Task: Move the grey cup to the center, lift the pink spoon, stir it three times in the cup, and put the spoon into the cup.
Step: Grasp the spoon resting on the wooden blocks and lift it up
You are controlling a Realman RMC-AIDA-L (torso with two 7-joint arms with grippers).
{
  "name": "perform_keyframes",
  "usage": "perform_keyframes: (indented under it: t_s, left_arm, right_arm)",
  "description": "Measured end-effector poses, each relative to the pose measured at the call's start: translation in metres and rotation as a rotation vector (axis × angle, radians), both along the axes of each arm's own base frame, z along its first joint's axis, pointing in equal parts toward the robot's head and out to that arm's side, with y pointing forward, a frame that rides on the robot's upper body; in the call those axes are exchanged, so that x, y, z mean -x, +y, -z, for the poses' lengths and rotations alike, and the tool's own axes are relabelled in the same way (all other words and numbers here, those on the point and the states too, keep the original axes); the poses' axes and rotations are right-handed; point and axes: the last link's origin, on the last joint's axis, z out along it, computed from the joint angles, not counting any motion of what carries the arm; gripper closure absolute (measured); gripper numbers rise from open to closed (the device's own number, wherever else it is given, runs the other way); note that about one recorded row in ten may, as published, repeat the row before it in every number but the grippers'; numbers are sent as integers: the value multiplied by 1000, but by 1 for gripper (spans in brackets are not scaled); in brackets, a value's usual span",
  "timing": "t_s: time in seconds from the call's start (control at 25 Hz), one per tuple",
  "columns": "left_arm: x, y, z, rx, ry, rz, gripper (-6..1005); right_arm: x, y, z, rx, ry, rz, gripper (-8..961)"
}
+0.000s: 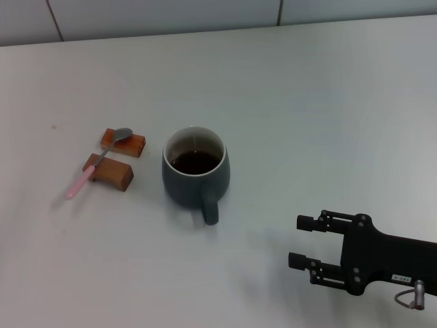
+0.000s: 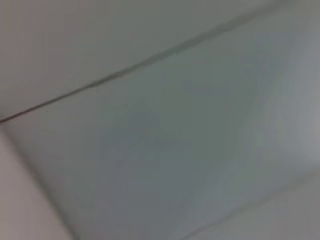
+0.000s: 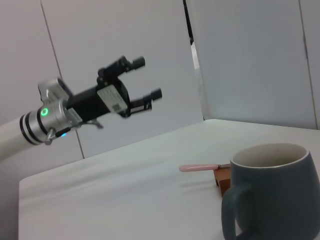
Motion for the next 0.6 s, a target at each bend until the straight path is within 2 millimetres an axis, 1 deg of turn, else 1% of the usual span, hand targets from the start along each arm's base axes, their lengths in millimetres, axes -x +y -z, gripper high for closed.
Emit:
perform_keyframes:
  t_s: [0.12,0.2,0.28,0.36,0.44,0.48,0.6]
  left_arm:
    - [12,-6,4,79,-122,-114,185]
    - [12,-6,4,79,-122,-114,185]
    - [19,-11,13,186,-214,-195,185]
    - [19,-14,20,242,-251,-215,186]
    - [19,-14,20,242,-251,-215,186]
    - [19,-17,30,302,-293,-242,186]
    - [20,-19,34,326,-300,-255,186]
  right_arm:
    - [0,0,-1,1,1,0,300]
    - [0,0,-1,1,0,0,300]
    - [-1,0,-1,0,0,1,300]
    - [-1,0,-1,1,0,1,300]
    - [-1,0,-1,1,0,2,300]
    - [-1,0,-1,1,1,2,300]
    - [-1,0,-1,2,1,2,300]
